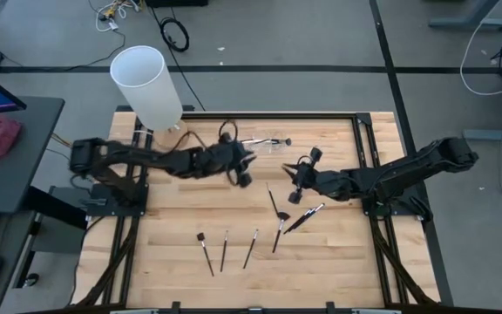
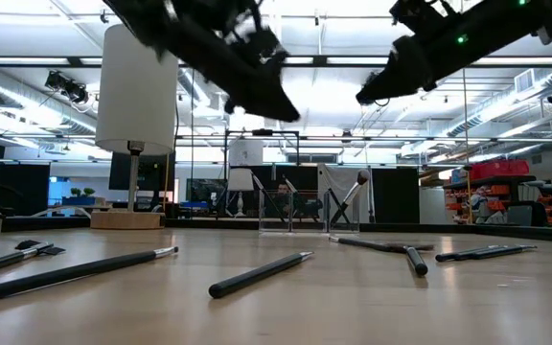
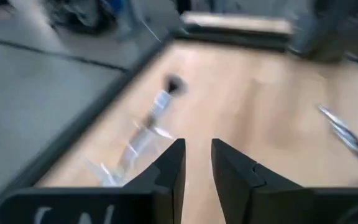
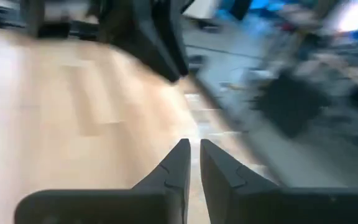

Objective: Pick & Place Makeup Supplies
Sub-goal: Put the makeup brush into the transparent organizer

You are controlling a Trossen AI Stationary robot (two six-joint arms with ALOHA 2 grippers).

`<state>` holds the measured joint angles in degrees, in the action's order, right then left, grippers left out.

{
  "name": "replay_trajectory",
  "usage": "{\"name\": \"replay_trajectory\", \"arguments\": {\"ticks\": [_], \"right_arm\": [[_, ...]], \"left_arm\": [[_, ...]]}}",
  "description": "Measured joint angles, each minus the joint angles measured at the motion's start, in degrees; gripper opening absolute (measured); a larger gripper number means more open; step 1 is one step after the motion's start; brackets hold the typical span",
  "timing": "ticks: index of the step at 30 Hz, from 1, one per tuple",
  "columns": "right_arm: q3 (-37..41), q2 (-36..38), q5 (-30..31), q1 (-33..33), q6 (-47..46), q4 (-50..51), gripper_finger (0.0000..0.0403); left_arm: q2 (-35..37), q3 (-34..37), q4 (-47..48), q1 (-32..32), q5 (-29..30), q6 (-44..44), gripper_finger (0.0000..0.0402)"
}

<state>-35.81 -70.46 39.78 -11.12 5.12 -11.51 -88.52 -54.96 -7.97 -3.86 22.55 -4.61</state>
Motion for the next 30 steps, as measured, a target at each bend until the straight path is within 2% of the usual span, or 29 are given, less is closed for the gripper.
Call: {"name": "replay_trajectory", "arguments": {"ticks": [5, 9, 12, 14, 16, 19, 23, 26, 30], "right_arm": [[0.0, -2.7, -17.3, 0.0, -4.3, -1.7, 0.0039], [0.0, -8.1, -19.8, 0.0, 0.3, -6.8, 0.0039], [0.0, -13.6, -20.1, 0.0, 5.6, -12.8, 0.004], [0.0, -17.2, -23.7, 0.2, 6.8, -17.2, 0.0046], [0.0, -20.3, -30.0, 0.5, 7.7, -20.7, 0.0056], [0.0, -23.8, -41.9, 1.2, 9.5, -24.5, 0.0076], [0.0, -26.7, -55.3, 2.0, 10.2, -28.7, 0.0107], [0.0, -29.7, -61.0, 2.0, 11.5, -31.4, 0.0125], [-0.2, -35.4, -63.7, 1.9, 11.4, -37.8, 0.0139]], "left_arm": [[5.3, 0.0, 13.6, 9.0, 0.1, -7.3, 0.0073], [5.6, 0.0, 20.5, 16.1, 1.7, -13.0, 0.0069], [4.2, 0.1, 22.3, 21.1, 6.8, -17.3, 0.0063], [3.2, 0.1, 22.6, 24.1, 11.0, -19.0, 0.0059], [2.2, 0.1, 22.6, 26.4, 14.5, -19.3, 0.0054], [1.3, 0.1, 22.8, 28.3, 18.6, -20.3, 0.005], [1.2, 0.1, 23.0, 29.1, 19.9, -20.7, 0.0045], [1.2, 0.1, 22.9, 29.1, 19.9, -20.7, 0.0044], [1.2, 0.1, 22.9, 29.1, 19.9, -20.7, 0.0044]]}}
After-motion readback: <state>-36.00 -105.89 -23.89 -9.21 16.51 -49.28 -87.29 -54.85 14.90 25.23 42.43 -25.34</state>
